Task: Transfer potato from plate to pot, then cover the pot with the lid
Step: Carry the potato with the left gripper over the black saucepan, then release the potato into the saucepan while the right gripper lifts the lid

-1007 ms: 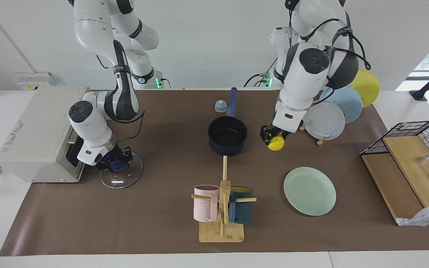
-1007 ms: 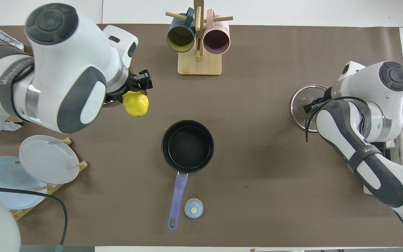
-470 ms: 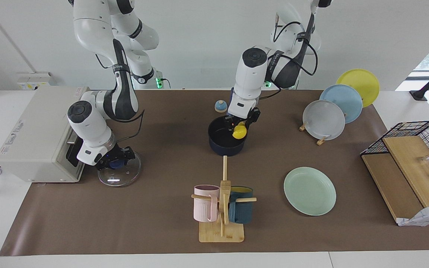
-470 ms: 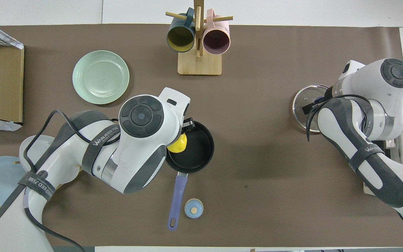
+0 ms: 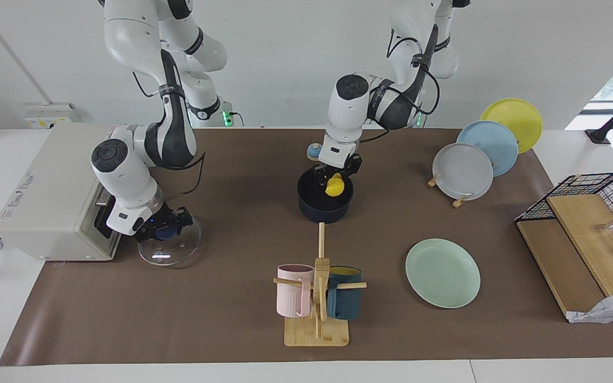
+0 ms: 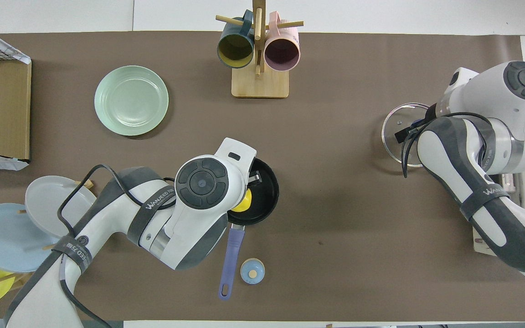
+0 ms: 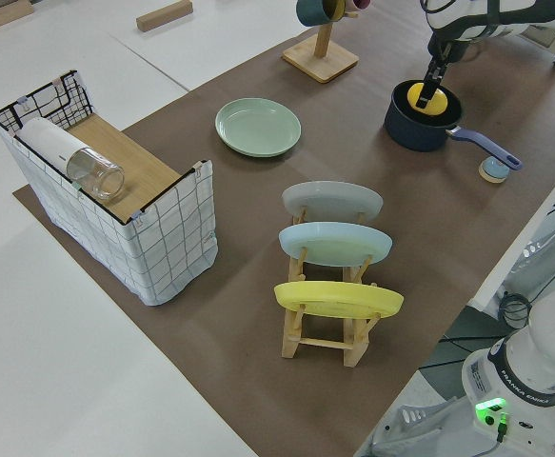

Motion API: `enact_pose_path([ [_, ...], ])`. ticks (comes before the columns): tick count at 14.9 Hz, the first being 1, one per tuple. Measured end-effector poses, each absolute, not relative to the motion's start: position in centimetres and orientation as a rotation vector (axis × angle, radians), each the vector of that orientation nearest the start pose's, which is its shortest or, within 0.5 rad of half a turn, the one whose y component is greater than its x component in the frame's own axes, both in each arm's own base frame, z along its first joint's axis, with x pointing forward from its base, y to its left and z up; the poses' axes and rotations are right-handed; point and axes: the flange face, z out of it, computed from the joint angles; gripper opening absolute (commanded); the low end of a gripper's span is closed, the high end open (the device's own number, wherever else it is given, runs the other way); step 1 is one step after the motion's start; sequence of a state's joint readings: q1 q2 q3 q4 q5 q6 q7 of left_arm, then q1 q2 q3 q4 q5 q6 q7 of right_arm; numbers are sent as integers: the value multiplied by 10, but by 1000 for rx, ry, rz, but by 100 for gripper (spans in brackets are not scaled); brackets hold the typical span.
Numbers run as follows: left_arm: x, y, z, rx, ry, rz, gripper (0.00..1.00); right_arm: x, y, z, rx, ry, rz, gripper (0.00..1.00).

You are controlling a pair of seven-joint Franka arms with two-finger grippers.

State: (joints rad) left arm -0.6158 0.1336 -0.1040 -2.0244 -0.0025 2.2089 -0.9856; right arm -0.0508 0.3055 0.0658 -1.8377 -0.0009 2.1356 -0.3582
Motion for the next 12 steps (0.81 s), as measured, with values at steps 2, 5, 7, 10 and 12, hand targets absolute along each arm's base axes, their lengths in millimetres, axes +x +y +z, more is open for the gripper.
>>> enact_pose_path([
  [2, 435, -383, 383, -3163, -426, -36, 7, 633, 18, 389, -3059, -597, -7, 51],
  [5, 429, -382, 370, -3159, -417, -29, 83, 634, 47, 408, -3048, -600, -42, 51],
  [7, 427, -381, 367, -3158, -416, -26, 87, 633, 65, 417, -3040, -591, -19, 51],
  [10, 427, -381, 367, -3158, -416, -26, 94, 633, 85, 438, -3035, -561, -4, 51],
  [12, 427, -381, 367, -3158, -416, -26, 100, 632, 99, 454, -3036, -523, 6, 51],
])
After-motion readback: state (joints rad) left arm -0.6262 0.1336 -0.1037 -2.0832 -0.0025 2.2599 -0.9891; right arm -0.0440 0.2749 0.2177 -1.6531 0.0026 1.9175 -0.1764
